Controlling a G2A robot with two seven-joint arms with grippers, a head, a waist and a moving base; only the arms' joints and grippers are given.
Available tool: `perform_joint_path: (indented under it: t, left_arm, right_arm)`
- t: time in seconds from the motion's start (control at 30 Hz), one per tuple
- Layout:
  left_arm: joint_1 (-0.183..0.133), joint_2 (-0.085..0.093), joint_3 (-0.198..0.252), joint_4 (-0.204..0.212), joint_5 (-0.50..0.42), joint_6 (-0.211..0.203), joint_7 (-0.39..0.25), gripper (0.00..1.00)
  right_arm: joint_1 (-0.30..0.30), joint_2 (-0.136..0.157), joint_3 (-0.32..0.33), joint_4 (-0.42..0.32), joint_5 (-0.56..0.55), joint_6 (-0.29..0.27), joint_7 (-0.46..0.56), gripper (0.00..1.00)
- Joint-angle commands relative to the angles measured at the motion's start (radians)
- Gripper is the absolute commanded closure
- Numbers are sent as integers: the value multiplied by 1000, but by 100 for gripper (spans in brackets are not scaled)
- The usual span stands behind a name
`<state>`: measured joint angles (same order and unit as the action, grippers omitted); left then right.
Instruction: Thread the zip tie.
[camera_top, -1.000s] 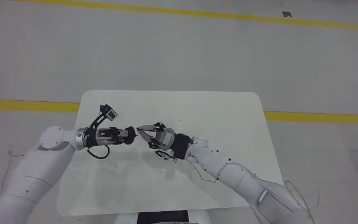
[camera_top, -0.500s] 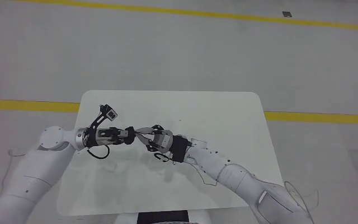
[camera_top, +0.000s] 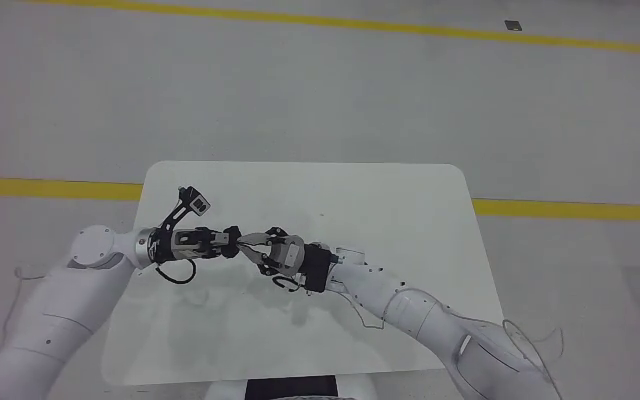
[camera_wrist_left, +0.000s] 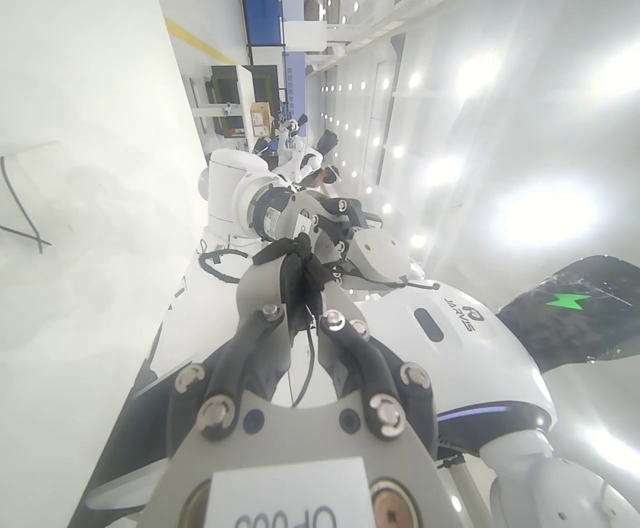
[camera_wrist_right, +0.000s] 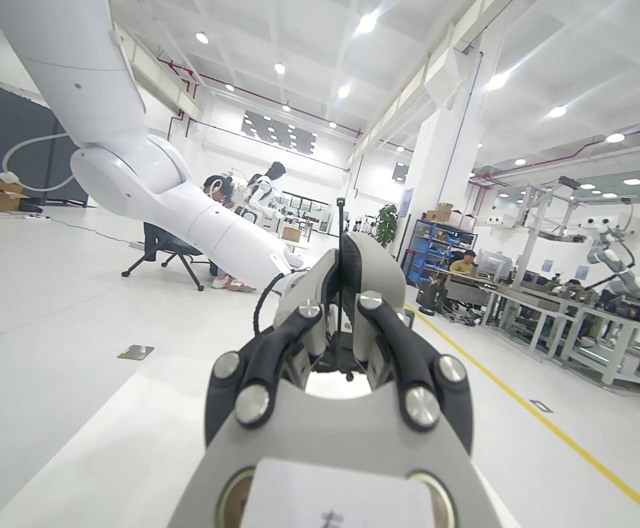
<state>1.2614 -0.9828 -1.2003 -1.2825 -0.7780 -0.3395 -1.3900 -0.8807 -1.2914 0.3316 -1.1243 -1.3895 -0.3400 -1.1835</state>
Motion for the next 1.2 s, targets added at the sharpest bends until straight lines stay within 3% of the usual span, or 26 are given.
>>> perform_joint_path:
  t: [0.0,0.47,1.17]
  left_arm:
    - [0,0,0,0,0,0,0,100]
    - [0,0,0,0,0,0,0,100]
    - [0,0,0,0,0,0,0,100]
  right_arm:
    - [0,0,0,0,0,0,0,100]
    - [-9,0,13,-18,-12,0,32,100]
    - [54,-43,-58,105,20,0,-66,100]
